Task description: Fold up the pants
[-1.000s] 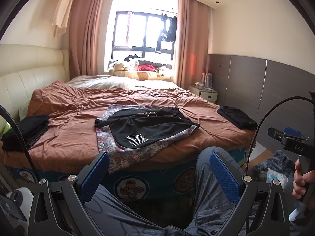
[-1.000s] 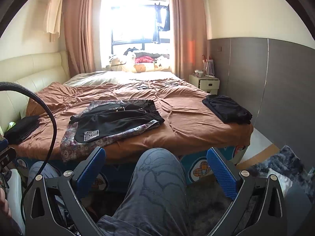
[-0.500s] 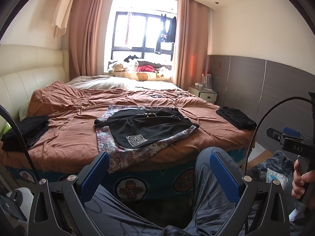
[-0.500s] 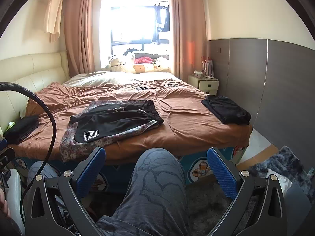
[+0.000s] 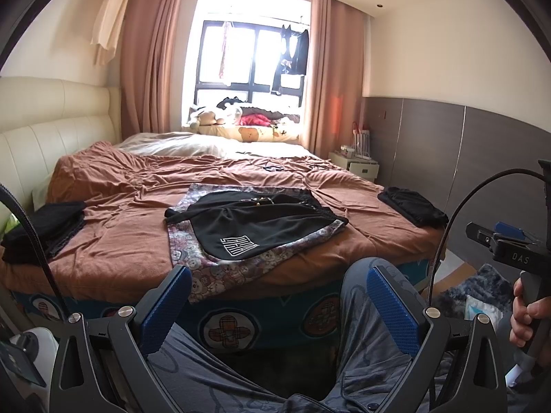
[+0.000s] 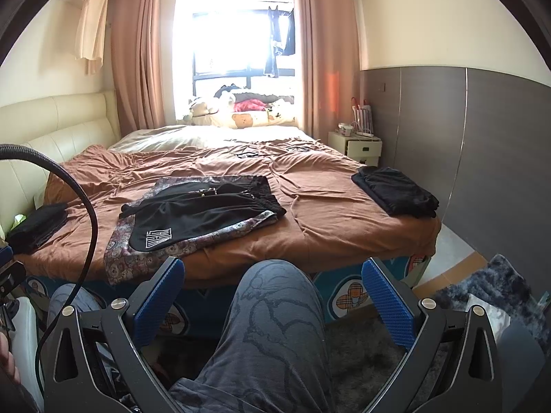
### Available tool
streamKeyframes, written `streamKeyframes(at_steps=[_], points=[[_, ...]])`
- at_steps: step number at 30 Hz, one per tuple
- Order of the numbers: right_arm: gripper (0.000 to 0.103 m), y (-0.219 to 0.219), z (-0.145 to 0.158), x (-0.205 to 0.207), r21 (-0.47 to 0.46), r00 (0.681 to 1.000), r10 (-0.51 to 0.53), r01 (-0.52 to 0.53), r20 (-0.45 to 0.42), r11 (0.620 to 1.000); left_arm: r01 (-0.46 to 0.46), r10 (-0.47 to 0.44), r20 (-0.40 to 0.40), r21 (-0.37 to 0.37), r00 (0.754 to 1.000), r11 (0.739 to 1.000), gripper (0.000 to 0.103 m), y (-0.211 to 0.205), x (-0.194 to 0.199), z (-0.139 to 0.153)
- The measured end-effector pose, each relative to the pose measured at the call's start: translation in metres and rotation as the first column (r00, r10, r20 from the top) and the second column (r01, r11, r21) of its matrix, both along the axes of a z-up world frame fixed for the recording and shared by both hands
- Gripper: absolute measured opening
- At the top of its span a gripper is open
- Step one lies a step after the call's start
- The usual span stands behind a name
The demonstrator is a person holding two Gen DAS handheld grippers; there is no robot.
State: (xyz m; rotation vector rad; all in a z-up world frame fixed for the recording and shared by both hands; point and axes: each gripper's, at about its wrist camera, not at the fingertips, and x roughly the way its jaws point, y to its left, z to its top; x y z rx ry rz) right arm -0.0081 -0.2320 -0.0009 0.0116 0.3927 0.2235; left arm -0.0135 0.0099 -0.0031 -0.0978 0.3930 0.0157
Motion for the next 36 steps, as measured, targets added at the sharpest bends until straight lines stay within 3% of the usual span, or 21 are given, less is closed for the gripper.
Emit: streamKeyframes(at_steps=[20, 27, 36], points=[[0.103, 0.002, -0.001, 0.012, -0.002, 1.000, 0.002, -0.002, -0.011, 1.000, 0.000, 0.000, -0.014, -0.006, 1.000, 1.000, 0.103, 0.004, 0.014, -0.005], [0.103, 0.003, -0.005, 0.039, 0.019, 0.999, 0.016, -0.015, -0.038, 1.000, -0.014, 0.013, -0.047, -0.018, 0.999, 1.000, 0.103, 0.017, 0.042, -0.012], [0.103, 0.004, -0.018, 0.090, 0.020, 0.994, 0.032, -0.030, -0.108, 0.999, -0.083, 0.072, -0.144, -0.069, 0.987, 0.994, 0.103, 0.061, 0.084, -0.047]])
